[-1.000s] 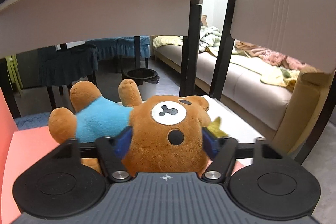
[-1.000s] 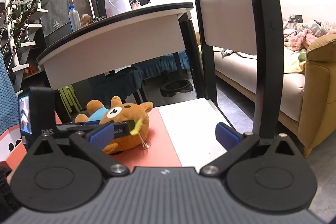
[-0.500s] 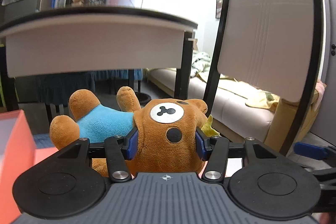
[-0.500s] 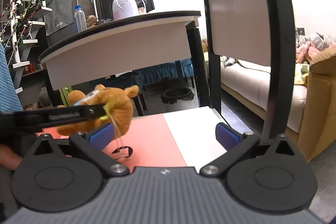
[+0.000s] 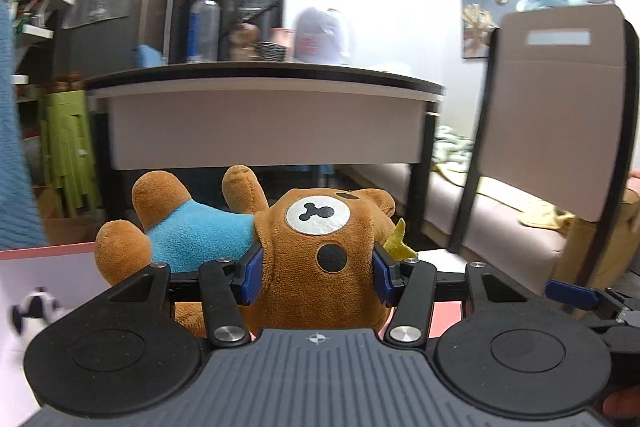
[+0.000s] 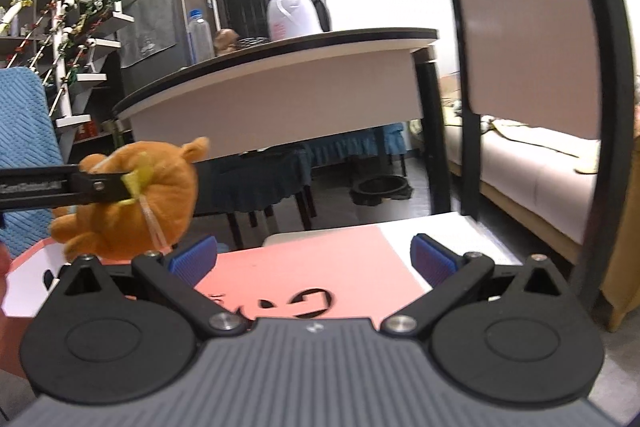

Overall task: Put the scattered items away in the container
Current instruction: 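Carry the teddy bear into the pink box and open the left gripper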

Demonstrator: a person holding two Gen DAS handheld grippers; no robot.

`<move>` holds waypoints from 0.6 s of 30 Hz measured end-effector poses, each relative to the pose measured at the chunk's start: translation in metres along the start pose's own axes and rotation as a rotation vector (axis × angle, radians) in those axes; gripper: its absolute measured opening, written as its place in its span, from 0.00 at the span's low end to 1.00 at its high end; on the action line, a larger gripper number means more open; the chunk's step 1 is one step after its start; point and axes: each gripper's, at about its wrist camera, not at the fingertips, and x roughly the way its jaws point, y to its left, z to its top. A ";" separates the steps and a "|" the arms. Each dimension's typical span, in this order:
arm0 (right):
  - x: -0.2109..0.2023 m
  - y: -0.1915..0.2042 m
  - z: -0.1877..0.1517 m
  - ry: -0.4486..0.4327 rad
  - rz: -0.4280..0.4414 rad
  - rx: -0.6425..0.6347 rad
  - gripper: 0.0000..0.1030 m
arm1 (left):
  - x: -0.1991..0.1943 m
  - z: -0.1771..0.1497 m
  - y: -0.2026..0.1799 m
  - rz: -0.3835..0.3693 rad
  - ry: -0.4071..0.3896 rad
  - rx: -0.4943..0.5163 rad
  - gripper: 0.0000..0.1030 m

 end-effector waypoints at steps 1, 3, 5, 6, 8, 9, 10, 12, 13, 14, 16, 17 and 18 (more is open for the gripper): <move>0.002 0.005 0.000 0.000 0.008 -0.001 1.00 | -0.006 0.000 0.009 0.017 -0.001 -0.003 0.56; 0.006 0.014 -0.001 0.003 0.030 -0.002 1.00 | -0.016 0.001 0.025 0.044 -0.002 -0.005 0.56; 0.010 0.028 0.007 0.004 0.061 0.003 1.00 | -0.027 0.001 0.043 0.077 -0.001 -0.007 0.56; 0.013 0.034 0.007 0.002 0.071 0.004 1.00 | -0.031 0.001 0.051 0.094 0.000 -0.009 0.56; 0.018 0.048 0.007 0.002 0.093 0.000 1.00 | -0.039 0.000 0.068 0.131 0.005 -0.018 0.56; 0.021 0.054 0.007 0.003 0.101 0.000 1.00 | -0.044 0.000 0.078 0.152 0.008 -0.025 0.56; 0.023 0.060 0.006 0.004 0.110 0.000 1.00 | -0.048 -0.001 0.087 0.174 0.012 -0.031 0.56; 0.027 0.072 0.005 0.007 0.127 -0.002 1.00 | -0.056 -0.003 0.105 0.210 0.020 -0.043 0.56; 0.029 0.078 0.004 0.011 0.137 -0.005 1.00 | -0.059 -0.004 0.114 0.228 0.025 -0.048 0.56; 0.031 0.084 0.003 0.014 0.146 -0.008 1.00 | -0.061 -0.006 0.121 0.243 0.030 -0.049 0.56; 0.034 0.095 0.001 0.020 0.160 -0.015 1.00 | -0.064 -0.011 0.135 0.276 0.042 -0.052 0.56; 0.034 0.097 0.001 0.022 0.161 -0.019 1.00 | -0.064 -0.013 0.141 0.292 0.053 -0.053 0.56; 0.034 0.100 0.000 0.023 0.161 -0.023 1.00 | -0.065 -0.016 0.148 0.303 0.064 -0.060 0.56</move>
